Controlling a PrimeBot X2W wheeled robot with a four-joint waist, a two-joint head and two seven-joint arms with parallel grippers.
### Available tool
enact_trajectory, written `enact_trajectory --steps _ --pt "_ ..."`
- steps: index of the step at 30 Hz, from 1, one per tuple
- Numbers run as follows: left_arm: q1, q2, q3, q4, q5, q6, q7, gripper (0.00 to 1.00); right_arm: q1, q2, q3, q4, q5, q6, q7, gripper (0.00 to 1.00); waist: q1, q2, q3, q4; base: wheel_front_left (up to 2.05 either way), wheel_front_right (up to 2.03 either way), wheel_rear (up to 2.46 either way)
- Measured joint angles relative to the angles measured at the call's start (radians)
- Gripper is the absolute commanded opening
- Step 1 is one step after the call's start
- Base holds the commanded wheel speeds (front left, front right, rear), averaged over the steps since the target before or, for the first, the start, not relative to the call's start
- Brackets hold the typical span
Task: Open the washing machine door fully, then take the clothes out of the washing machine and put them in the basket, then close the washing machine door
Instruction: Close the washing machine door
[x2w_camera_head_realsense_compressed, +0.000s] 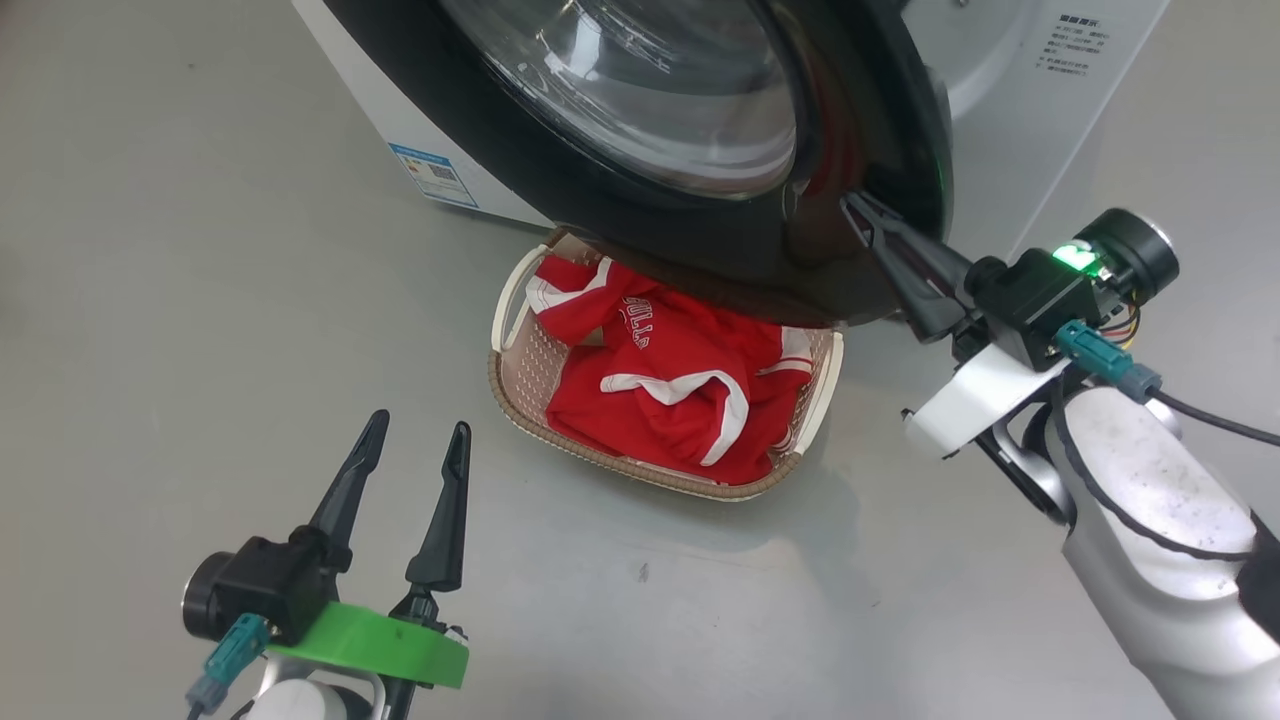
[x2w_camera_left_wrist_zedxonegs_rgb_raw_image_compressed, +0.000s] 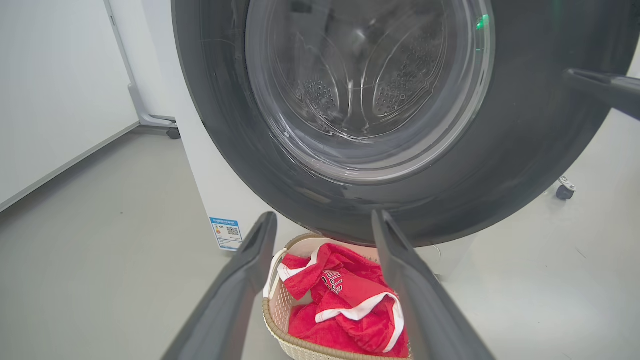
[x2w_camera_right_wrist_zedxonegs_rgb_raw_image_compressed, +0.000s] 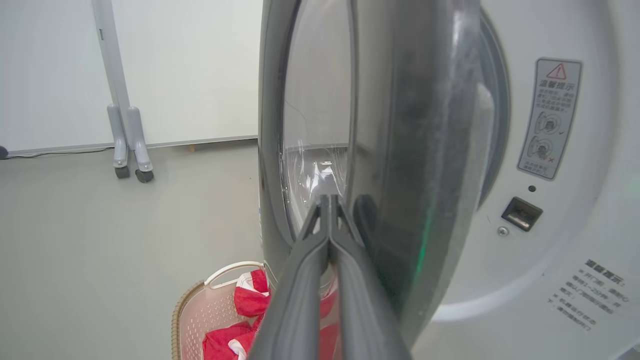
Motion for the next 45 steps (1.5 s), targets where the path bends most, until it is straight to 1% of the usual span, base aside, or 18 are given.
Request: enact_trajectory --steps 11,15,25,26,29,35,45 --pt "-0.041 -0.006 -0.025 -0.009 0.001 -0.006 0.0 1.0 -0.13 -0.074 -0.058 0.035 0.0 0.0 0.02 0.0 0.0 0.0 0.066 -0.002 0.0 0.0 0.0" --pt "-0.049 -0.009 -0.038 -0.009 0.001 -0.008 0.0 1.0 -0.174 -0.103 -0.081 0.05 0.0 0.0 0.029 0.0 0.0 0.0 0.093 0.008 0.0 0.0 0.0" --pt "-0.083 -0.012 -0.055 -0.009 -0.002 -0.009 0.0 1.0 -0.287 -0.143 -0.104 0.081 0.001 0.002 0.042 0.0 0.0 0.0 0.154 0.041 0.0 0.0 0.0" --pt "-0.085 -0.012 -0.058 -0.01 -0.005 -0.009 0.0 1.0 -0.293 -0.144 -0.104 0.084 0.001 0.008 0.042 0.0 0.0 0.0 0.159 0.044 0.0 0.0 0.0" --pt "-0.092 -0.013 -0.063 -0.009 -0.022 -0.009 0.0 1.0 -0.306 -0.141 -0.104 0.1 0.001 0.012 0.04 0.0 0.0 0.0 0.168 0.053 0.0 0.0 0.0" --pt "-0.094 -0.013 -0.068 -0.006 -0.029 -0.009 0.0 1.0 -0.315 -0.133 -0.105 0.137 0.001 0.013 0.035 0.0 0.0 0.0 0.169 0.059 0.0 0.0 0.0" --pt "-0.099 -0.014 -0.058 0.019 -0.03 -0.009 0.0 1.0 -0.306 -0.11 -0.1 0.224 0.011 0.016 -0.011 0.0 0.0 0.0 0.127 0.046 0.0 0.0 0.0"
